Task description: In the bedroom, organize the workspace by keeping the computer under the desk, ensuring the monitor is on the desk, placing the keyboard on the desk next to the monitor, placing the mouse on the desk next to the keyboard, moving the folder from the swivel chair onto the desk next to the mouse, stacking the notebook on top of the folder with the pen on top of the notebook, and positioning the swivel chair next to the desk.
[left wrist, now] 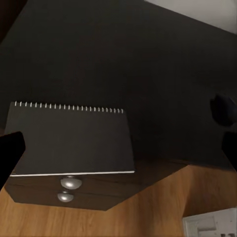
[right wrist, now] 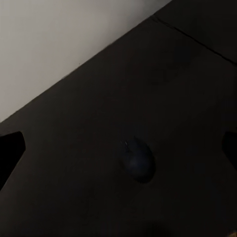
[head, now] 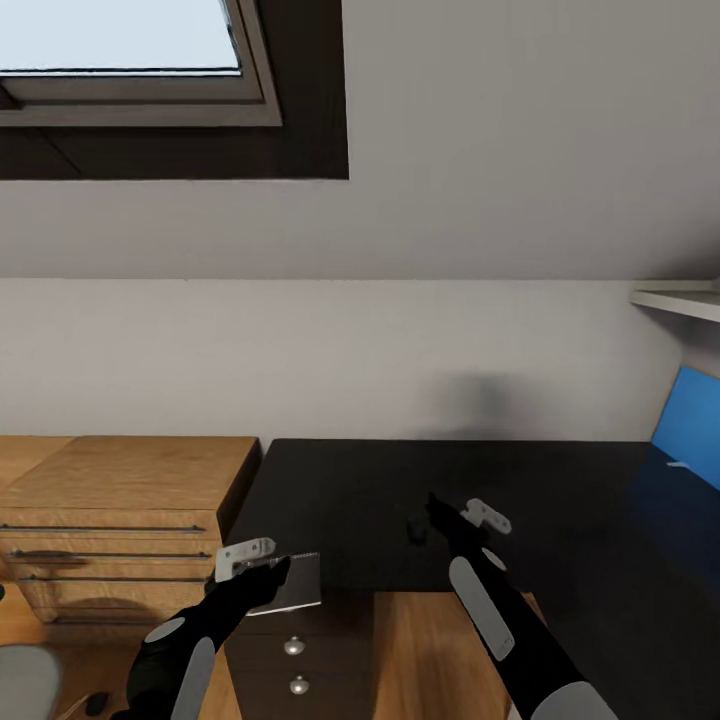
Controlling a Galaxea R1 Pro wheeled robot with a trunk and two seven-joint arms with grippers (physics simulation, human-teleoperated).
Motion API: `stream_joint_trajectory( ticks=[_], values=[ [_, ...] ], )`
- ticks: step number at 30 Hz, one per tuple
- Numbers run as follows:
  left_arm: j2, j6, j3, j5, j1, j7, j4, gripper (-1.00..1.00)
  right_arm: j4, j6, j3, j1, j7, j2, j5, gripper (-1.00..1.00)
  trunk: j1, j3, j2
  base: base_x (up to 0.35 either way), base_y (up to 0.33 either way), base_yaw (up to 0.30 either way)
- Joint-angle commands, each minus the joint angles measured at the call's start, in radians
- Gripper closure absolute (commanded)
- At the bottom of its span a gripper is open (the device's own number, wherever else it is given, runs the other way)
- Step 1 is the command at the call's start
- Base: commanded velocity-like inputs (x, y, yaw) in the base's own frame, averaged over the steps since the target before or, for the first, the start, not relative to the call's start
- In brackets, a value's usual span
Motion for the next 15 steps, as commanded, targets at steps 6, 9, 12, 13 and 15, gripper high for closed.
stream_joint_trajectory(
  ticks=[6,9,12,13,15],
  values=[
    [-0.001,0.007,-0.002,0.010,-0.001,0.005,-0.001,-1.00,0.009,0.153,0.010,-0.001,-0.015,0.066,0.280,-1.00,0.000,-0.001,-0.001,0.045,0.000,0.000],
    [-0.002,0.007,-0.003,0.011,-0.001,0.006,-0.001,-1.00,0.029,0.164,0.063,-0.001,-0.014,0.083,0.416,-1.00,0.000,-0.001,-0.001,0.003,0.000,0.000],
    [-0.002,0.007,-0.003,0.011,-0.001,0.005,-0.001,-1.00,0.037,0.123,0.080,-0.001,-0.014,0.086,0.451,-1.00,0.000,-0.001,-0.001,0.000,0.000,0.000],
    [-0.002,0.006,-0.003,0.010,-0.001,0.005,-0.001,-1.00,0.055,0.023,0.080,-0.001,-0.012,0.086,0.451,-1.00,0.000,-0.001,-0.001,0.000,0.000,0.000],
    [-0.002,0.006,-0.004,0.010,-0.001,0.006,-0.001,-1.00,0.110,-0.113,0.086,-0.001,-0.011,0.088,0.449,-1.00,0.000,-0.001,-0.001,0.000,0.000,0.000]
  ],
)
